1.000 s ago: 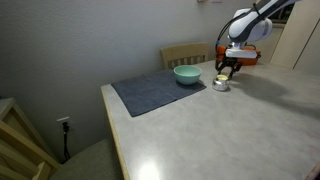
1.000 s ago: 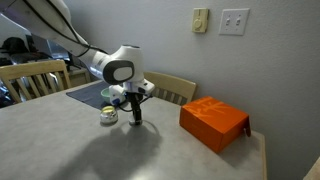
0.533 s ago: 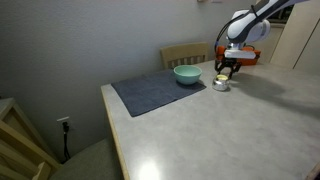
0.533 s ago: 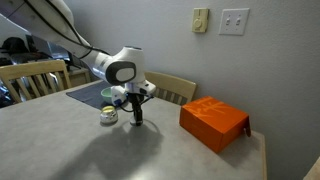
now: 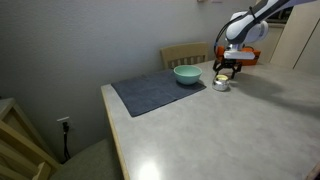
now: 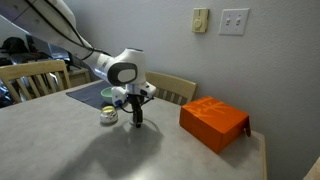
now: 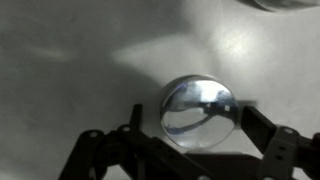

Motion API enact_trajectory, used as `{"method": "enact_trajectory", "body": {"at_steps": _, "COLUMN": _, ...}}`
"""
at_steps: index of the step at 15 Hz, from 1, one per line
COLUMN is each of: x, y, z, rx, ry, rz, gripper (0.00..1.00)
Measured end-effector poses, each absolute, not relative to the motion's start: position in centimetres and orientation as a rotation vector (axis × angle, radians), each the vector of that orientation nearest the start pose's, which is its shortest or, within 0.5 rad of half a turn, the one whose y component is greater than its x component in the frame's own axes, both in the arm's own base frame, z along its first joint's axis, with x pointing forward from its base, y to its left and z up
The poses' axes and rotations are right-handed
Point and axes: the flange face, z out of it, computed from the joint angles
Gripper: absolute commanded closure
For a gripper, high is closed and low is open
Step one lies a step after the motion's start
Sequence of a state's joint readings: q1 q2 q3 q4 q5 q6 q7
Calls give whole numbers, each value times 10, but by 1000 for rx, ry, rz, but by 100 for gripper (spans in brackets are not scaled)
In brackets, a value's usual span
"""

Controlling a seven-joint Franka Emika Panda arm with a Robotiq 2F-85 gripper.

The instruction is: Take the lid from the silver bottle and put it on the table

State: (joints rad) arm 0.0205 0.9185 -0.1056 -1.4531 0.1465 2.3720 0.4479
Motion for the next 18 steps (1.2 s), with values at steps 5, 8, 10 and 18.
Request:
{"method": "enact_trajectory", "body": {"at_steps": 5, "x": 716, "y": -38, "z": 138, "rx": -2988, "ry": 898, "rz": -7, "gripper": 0}}
{"method": "enact_trajectory", "body": {"at_steps": 8, "x": 706, "y": -10, "z": 157, "rx": -3025, "ry": 826, "rz": -6, "gripper": 0}}
{"method": "enact_trajectory", "body": {"at_steps": 10, "x": 692, "y": 15, "z": 179, "rx": -3061, "ry": 790, "rz": -11, "gripper": 0}}
{"method": "enact_trajectory", "body": {"at_steps": 18, "x": 635, "y": 81, "z": 248, "rx": -3093, "ry": 825, "rz": -50, "gripper": 0}}
